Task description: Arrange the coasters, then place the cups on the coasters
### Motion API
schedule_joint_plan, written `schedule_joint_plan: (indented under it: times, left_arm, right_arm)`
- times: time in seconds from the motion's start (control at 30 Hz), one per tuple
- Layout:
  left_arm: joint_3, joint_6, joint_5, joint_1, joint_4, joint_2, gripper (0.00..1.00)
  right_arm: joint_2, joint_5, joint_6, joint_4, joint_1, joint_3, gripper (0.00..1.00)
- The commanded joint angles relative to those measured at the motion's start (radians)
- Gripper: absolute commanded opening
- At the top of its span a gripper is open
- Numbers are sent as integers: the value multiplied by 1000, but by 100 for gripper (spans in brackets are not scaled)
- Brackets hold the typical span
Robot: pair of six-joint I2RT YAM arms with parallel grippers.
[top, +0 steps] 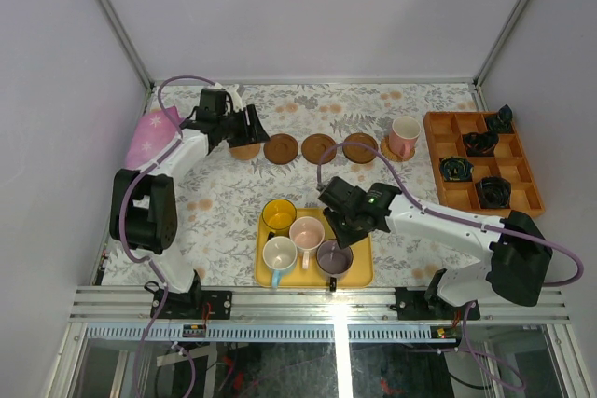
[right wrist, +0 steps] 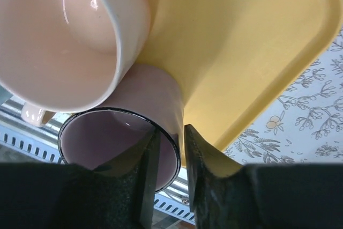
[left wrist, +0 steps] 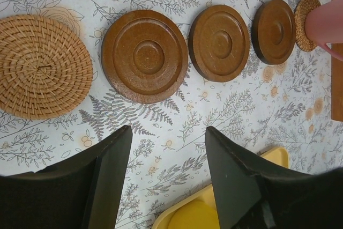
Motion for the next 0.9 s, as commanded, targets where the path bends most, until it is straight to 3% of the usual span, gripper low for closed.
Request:
schedule_joint_plan:
  times: [0.0,0.2,0.67,0.73,0.87]
  left_arm:
    - [6,34,-24,-8,6,-28,57]
    - [20,28,-24,-10,6,-14,57]
    - [50,15,-8,-12,7,28,57]
    - [50,15,-5,-12,8,35,57]
    - [48,16,-5,-12,8,34,57]
  right_arm:
    - [16,146,2,-48,8,25,28]
    - [58,352,-31,-120,6,76,15]
    - [86,377,-199,51,-111,57,17]
    - [103,376,-230,81,-122,67,20]
    - [127,383,-265,96,-129,110,49]
